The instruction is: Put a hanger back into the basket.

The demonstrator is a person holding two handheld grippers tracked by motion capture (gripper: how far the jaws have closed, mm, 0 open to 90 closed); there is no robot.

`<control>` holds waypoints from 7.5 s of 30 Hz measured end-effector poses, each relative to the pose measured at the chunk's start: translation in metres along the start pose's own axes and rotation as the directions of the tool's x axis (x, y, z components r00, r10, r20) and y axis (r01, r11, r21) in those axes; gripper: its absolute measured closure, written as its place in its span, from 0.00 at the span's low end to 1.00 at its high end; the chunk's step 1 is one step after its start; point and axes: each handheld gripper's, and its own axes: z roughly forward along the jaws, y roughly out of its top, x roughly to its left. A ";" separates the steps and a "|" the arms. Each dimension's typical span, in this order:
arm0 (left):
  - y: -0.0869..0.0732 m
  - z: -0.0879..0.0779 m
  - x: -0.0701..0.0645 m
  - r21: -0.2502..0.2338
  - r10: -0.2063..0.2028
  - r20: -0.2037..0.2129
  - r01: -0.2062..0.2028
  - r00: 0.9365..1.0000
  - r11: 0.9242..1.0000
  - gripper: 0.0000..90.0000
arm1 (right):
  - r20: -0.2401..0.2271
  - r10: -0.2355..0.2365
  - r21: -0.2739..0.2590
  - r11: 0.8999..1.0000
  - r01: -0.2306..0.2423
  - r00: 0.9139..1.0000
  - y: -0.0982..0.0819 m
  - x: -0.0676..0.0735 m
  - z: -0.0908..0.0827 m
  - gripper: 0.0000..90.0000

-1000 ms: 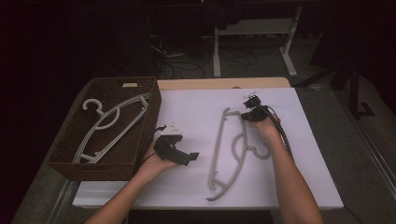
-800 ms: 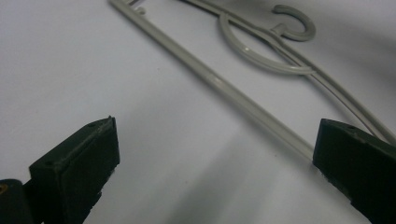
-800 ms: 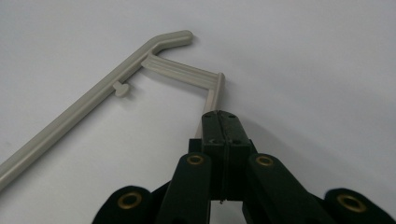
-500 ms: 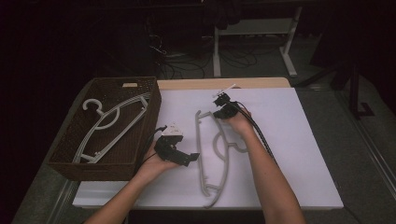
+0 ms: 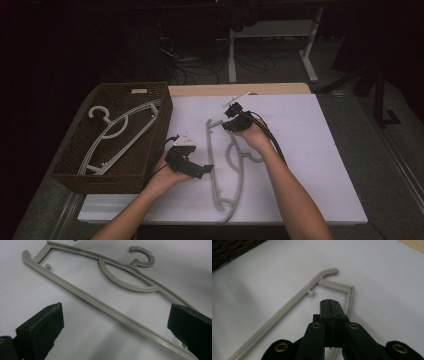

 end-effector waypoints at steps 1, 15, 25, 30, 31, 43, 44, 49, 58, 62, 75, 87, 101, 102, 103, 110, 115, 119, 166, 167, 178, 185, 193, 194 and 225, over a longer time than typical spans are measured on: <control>0.000 0.000 0.000 0.000 0.002 0.000 -0.002 1.000 1.000 0.01 | 0.001 0.002 0.004 1.000 -0.002 1.000 -0.004 0.003 -0.005 0.99; 0.001 0.003 -0.004 0.013 0.013 0.004 -0.013 1.000 1.000 0.01 | -0.066 -0.056 0.032 0.998 0.058 0.996 -0.066 0.060 -0.049 0.99; 0.001 0.002 -0.002 0.011 0.009 -0.003 -0.009 1.000 1.000 0.01 | -0.087 -0.068 0.105 0.992 0.077 0.994 -0.100 0.087 -0.051 0.99; 0.001 0.002 -0.002 0.011 0.009 -0.002 -0.009 1.000 1.000 0.01 | -0.074 -0.089 0.139 0.985 0.099 0.993 -0.105 0.089 -0.048 0.99; 0.001 0.002 -0.002 0.012 0.009 -0.001 -0.009 1.000 1.000 0.01 | -0.071 -0.087 0.142 0.985 0.097 0.994 -0.105 0.089 -0.048 0.99; 0.000 0.001 -0.001 0.011 0.006 -0.004 -0.006 1.000 1.000 0.01 | 0.009 -0.104 0.180 0.979 0.101 0.995 -0.109 0.071 -0.049 0.99; 0.000 0.001 -0.001 0.010 0.004 -0.004 -0.004 1.000 1.000 0.01 | 0.022 -0.100 0.184 0.978 0.094 0.995 -0.110 0.068 -0.051 0.99; 0.000 0.001 -0.001 0.009 0.002 -0.006 -0.002 1.000 1.000 0.01 | 0.079 -0.079 0.196 0.979 0.062 0.994 -0.116 0.046 -0.058 0.99; 0.000 0.002 -0.002 0.015 0.004 -0.005 -0.004 1.000 1.000 0.01 | 0.202 -0.031 0.219 0.976 -0.014 0.979 -0.124 -0.005 -0.070 0.99; 0.000 0.002 -0.002 0.016 0.003 -0.006 -0.003 1.000 1.000 0.01 | 0.226 0.012 0.214 0.975 -0.061 0.974 -0.127 -0.025 -0.073 0.99; 0.000 0.003 -0.002 0.016 0.009 -0.001 -0.009 1.000 1.000 0.01 | 0.112 0.052 0.067 0.996 -0.060 0.992 -0.081 -0.020 -0.057 0.99; 0.000 0.002 -0.002 0.011 0.008 0.000 -0.008 1.000 1.000 0.01 | 0.055 0.013 0.085 0.996 -0.017 0.998 -0.021 -0.016 0.004 0.99; 0.000 0.002 -0.001 0.012 0.010 -0.001 -0.010 1.000 1.000 0.01 | 0.012 0.033 0.116 0.993 -0.034 0.999 -0.012 -0.017 0.032 0.99; 0.001 0.002 -0.002 0.013 0.010 0.000 -0.010 1.000 1.000 0.01 | 0.012 0.033 0.114 0.993 -0.034 0.999 -0.013 -0.016 0.032 0.99; 0.000 0.002 -0.002 0.014 0.011 0.001 -0.011 1.000 1.000 0.01 | 0.004 0.034 0.113 0.993 -0.034 0.999 -0.013 -0.016 0.032 0.99; 0.000 0.002 -0.001 0.013 0.006 -0.002 -0.006 1.000 1.000 0.01 | -0.046 -0.014 0.124 0.992 0.020 0.999 -0.011 -0.001 0.033 0.99; 0.000 0.000 0.001 0.009 -0.001 -0.006 0.001 1.000 1.000 0.01 | -0.115 -0.080 0.134 0.986 0.095 0.990 -0.012 0.024 0.033 0.99; 0.000 -0.003 0.003 0.003 -0.006 -0.012 0.006 1.000 1.000 0.01 | -0.187 -0.134 0.137 0.977 0.161 0.973 -0.016 0.049 0.031 0.99; 0.000 -0.002 0.002 0.008 -0.008 -0.023 0.008 1.000 1.000 0.01 | 0.159 0.021 0.197 0.979 -0.052 0.987 -0.143 -0.015 -0.087 0.99; 0.000 -0.002 0.002 0.009 -0.007 -0.022 0.008 1.000 1.000 0.01 | 0.173 0.019 0.200 0.978 -0.054 0.985 -0.141 -0.019 -0.085 0.99; 0.000 -0.002 0.002 0.009 -0.009 -0.020 0.009 1.000 1.000 0.01 | 0.244 0.073 0.176 0.977 -0.118 0.967 -0.112 -0.064 -0.061 0.99; -0.001 -0.002 0.002 0.009 -0.010 -0.019 0.011 1.000 1.000 0.01 | 0.226 0.113 0.124 0.982 -0.144 0.967 -0.107 -0.065 -0.063 0.99; -0.001 -0.001 0.002 0.012 -0.009 -0.018 0.009 1.000 1.000 0.01 | 0.124 0.118 0.039 0.992 -0.124 0.985 -0.106 -0.031 -0.087 0.99; -0.001 -0.001 0.002 0.013 -0.008 -0.018 0.008 1.000 1.000 0.01 | 0.109 0.118 0.035 0.992 -0.123 0.987 -0.107 -0.027 -0.088 0.99; 0.038 0.024 0.016 -0.002 0.021 -0.043 -0.021 0.999 1.000 0.13 | 0.092 0.092 0.123 0.987 -0.102 0.992 -0.126 -0.017 -0.070 0.99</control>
